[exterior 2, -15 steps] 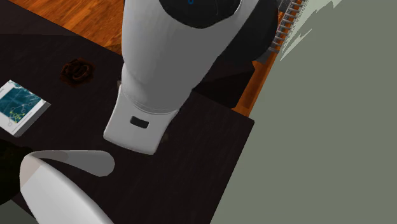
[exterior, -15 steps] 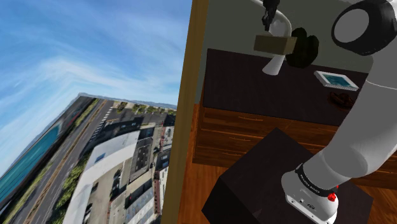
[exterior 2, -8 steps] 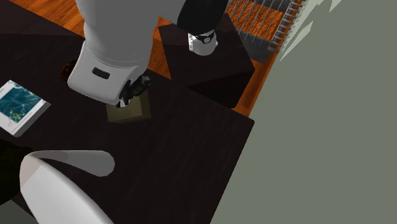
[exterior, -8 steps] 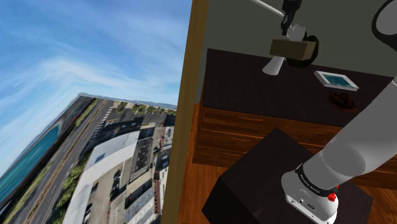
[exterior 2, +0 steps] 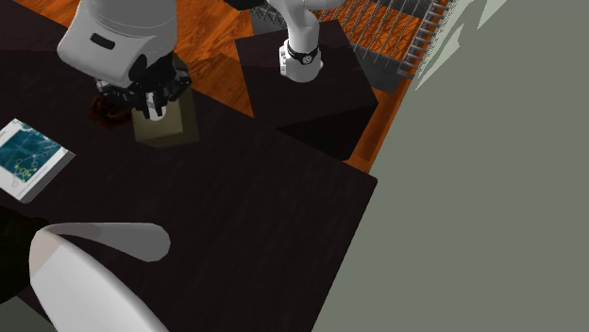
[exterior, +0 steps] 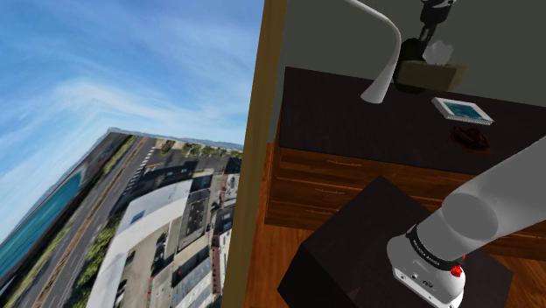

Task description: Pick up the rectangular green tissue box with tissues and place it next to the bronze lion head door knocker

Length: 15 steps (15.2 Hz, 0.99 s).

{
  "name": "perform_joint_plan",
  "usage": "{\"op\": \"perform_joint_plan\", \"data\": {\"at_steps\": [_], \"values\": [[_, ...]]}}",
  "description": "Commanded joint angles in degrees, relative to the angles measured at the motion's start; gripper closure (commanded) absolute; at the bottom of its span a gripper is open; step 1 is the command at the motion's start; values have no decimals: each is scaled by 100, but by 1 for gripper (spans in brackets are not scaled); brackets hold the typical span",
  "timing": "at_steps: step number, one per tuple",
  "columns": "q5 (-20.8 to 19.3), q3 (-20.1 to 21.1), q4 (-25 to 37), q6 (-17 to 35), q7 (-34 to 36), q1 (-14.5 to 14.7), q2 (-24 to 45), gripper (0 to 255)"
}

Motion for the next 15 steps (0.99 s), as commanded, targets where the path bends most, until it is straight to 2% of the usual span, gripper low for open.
{"op": "perform_joint_plan", "data": {"at_steps": [1,8,15], "values": [[-66,-117,-284,138,-170,-106,-236,255],[-277,-573,-947,449,-842,-467,-909,255],[-429,-1136,-1284,718,-1640,-819,-1341,255]]}}
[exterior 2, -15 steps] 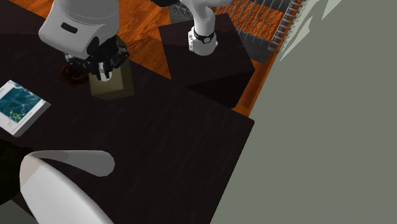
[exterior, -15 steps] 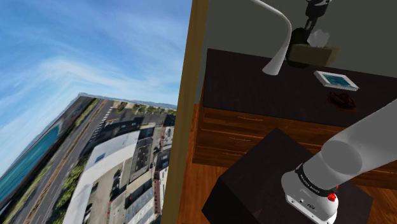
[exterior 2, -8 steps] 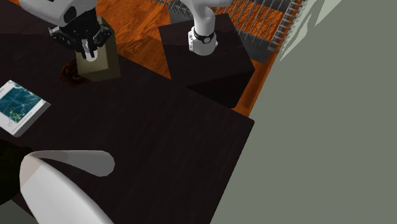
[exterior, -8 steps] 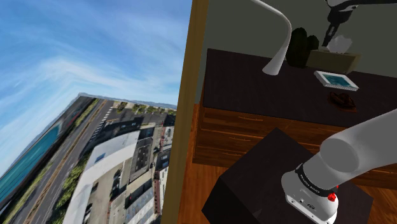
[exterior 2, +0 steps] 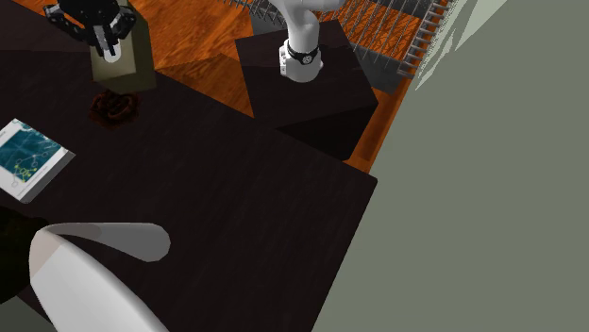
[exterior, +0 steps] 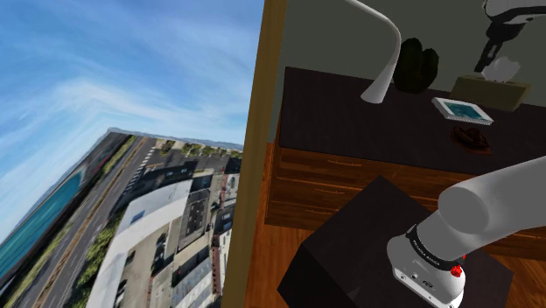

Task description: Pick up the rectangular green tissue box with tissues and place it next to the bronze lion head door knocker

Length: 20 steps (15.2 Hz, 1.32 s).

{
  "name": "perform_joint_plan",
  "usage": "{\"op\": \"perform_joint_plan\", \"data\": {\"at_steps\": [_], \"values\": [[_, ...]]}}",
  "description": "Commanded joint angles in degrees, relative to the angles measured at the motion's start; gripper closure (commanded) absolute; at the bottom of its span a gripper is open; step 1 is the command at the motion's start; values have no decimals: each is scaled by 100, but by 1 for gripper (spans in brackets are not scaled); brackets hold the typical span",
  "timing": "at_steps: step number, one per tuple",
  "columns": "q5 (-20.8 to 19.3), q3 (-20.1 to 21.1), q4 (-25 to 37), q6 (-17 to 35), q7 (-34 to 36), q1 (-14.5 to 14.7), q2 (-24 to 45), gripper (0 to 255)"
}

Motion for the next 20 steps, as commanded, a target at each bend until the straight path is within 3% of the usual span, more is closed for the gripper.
{"op": "perform_joint_plan", "data": {"at_steps": [1,20], "values": [[-40,-160,-70,62,-238,-96,-113,255],[-332,-528,-1264,1457,-22,-272,54,255]]}}
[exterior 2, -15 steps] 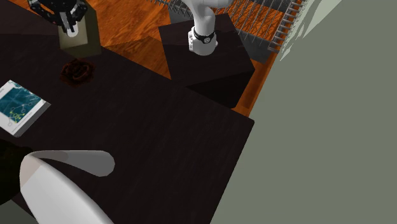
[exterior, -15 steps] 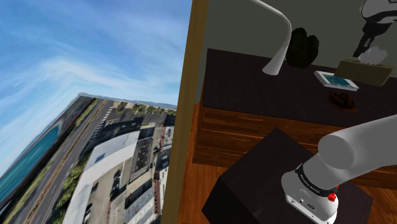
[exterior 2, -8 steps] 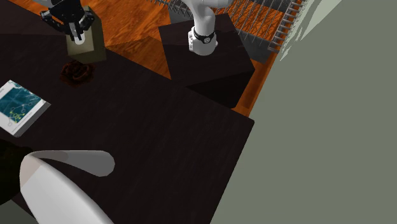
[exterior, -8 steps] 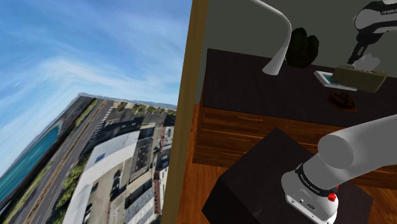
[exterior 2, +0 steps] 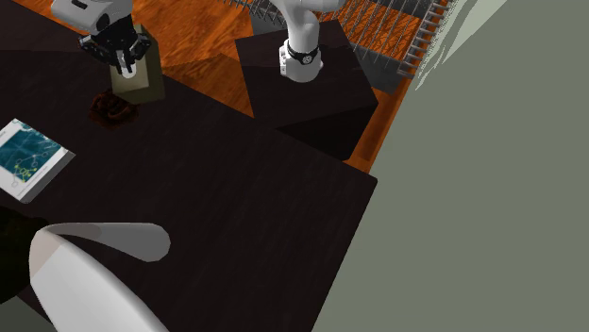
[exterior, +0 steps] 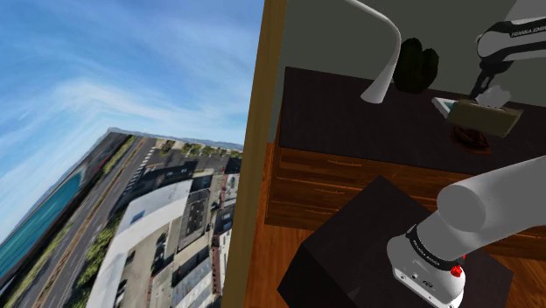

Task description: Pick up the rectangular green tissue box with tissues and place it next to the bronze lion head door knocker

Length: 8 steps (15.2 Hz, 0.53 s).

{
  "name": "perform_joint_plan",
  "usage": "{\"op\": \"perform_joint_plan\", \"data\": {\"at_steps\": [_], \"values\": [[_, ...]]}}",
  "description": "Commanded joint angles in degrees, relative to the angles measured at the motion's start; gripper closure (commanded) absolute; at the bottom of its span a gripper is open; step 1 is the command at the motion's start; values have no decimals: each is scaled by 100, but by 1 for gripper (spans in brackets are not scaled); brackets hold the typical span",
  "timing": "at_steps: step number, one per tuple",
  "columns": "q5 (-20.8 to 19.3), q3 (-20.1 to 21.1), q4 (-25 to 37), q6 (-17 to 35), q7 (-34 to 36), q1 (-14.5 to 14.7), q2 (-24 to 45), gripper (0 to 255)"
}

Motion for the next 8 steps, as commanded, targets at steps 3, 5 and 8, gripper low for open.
{"op": "perform_joint_plan", "data": {"at_steps": [3,5,8], "values": [[-66,-67,-237,327,84,-29,94,255],[-91,-99,-338,487,125,-39,159,255],[-126,-148,-481,730,187,-53,268,255]]}}
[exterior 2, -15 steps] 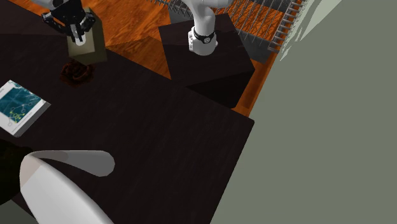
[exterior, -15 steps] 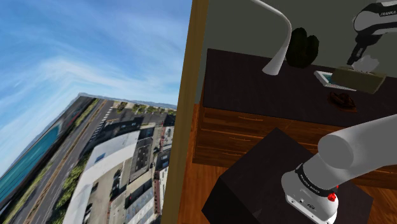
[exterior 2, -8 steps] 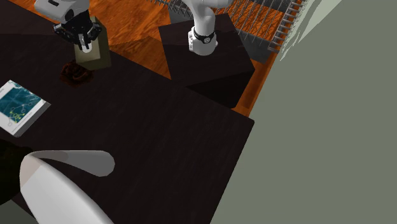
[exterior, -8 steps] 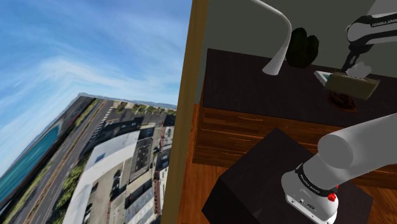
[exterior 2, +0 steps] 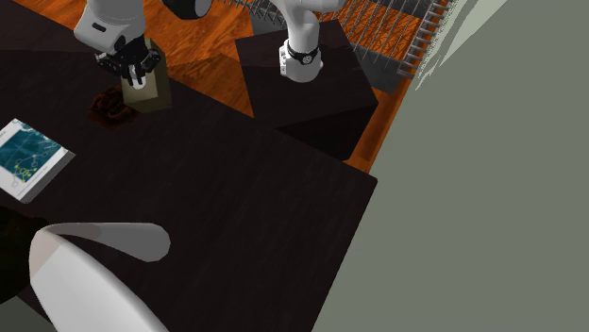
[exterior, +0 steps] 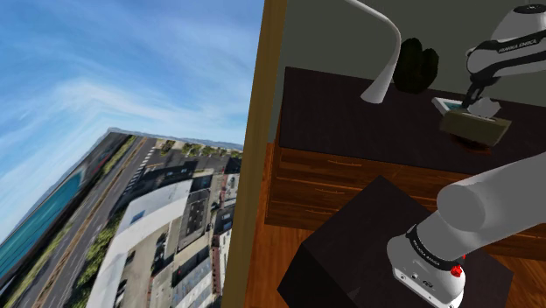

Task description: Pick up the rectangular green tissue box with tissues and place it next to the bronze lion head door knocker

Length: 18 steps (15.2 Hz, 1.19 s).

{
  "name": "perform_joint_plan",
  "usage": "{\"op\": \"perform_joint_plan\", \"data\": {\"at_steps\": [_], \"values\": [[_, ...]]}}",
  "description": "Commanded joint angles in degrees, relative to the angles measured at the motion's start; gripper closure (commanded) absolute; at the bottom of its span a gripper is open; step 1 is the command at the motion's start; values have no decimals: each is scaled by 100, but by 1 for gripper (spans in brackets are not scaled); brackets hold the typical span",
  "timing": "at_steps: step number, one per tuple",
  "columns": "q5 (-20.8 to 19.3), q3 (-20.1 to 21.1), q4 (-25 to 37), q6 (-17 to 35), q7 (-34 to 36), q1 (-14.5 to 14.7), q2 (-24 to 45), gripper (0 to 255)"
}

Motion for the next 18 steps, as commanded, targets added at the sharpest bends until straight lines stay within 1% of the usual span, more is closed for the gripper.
{"op": "perform_joint_plan", "data": {"at_steps": [1,15,18], "values": [[-26,-32,-92,154,36,-12,62,255],[-105,-254,-606,1357,293,-60,803,255],[-105,-258,-615,1386,298,-62,824,255]]}}
